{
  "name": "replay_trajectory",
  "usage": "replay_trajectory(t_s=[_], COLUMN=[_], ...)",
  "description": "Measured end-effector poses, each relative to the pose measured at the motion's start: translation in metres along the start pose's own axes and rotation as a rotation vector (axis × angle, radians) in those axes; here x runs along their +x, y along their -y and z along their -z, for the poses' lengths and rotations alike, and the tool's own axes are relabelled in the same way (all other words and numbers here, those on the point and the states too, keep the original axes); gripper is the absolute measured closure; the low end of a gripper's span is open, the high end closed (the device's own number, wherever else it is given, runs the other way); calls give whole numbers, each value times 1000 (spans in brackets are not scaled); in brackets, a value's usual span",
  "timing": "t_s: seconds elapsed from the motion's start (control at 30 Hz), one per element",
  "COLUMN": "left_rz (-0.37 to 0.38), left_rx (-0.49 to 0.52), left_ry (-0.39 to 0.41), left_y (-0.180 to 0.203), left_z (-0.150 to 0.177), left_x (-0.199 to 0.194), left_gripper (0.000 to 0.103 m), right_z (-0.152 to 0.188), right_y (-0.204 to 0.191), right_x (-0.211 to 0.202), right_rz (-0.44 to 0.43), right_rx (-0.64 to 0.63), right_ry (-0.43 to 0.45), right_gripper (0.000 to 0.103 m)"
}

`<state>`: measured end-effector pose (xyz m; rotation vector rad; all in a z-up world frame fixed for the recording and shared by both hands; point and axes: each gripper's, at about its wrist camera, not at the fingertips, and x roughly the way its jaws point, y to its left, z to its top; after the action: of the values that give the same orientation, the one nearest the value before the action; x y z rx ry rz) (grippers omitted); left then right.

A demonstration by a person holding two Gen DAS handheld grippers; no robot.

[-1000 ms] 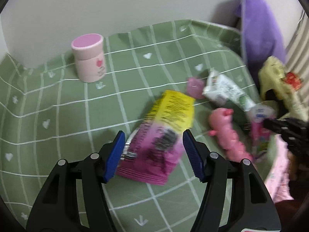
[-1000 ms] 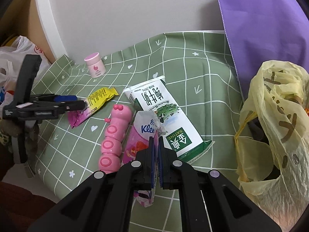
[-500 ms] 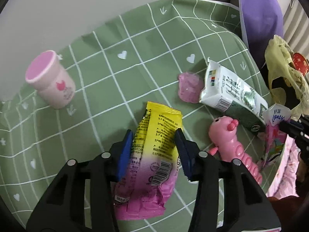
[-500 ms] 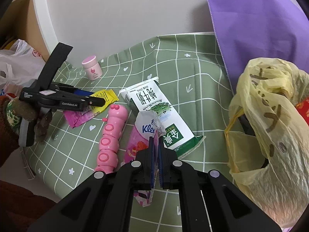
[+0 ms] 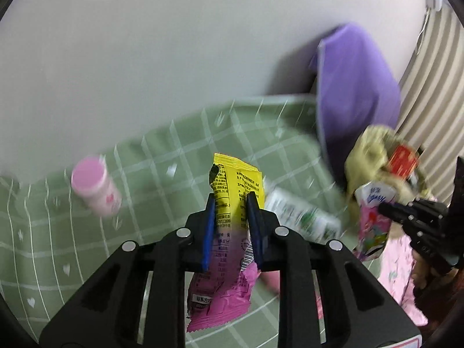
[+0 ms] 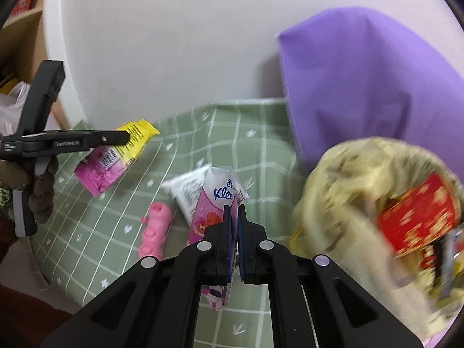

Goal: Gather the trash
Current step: 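Carry the tissue pack and yellow-pink wrapper toward the yellow bag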

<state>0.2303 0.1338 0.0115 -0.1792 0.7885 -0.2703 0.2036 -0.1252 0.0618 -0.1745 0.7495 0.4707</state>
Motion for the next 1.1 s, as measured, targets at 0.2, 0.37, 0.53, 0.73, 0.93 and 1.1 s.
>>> replay_trajectory(t_s=[0.2,0.37,0.53,0.73,0.93,1.1], left_rz=[93,167,262,356,433,471], left_rx=[31,93,113,143,159,181], left_ry=[119,137,127,138,147,146], left_y=[40,86,129,176,213,237], left_z=[-53,-80,-98,-116,-128,-133], left_x=[-9,9,30,43,54,60], left_gripper=[83,83,83,83,83,83], right_z=[-31,-47,-53,-47,-34,-22], right_y=[29,61,96,139,164,184], right_x=[-29,-51,-77,-100,-111,-118], right_rz=[86,185,285,384,416,430], right_rx=[11,12,45,117,177,219], right_ry=[80,123,161,178,183,192], right_gripper=[97,97,97,97,97,97])
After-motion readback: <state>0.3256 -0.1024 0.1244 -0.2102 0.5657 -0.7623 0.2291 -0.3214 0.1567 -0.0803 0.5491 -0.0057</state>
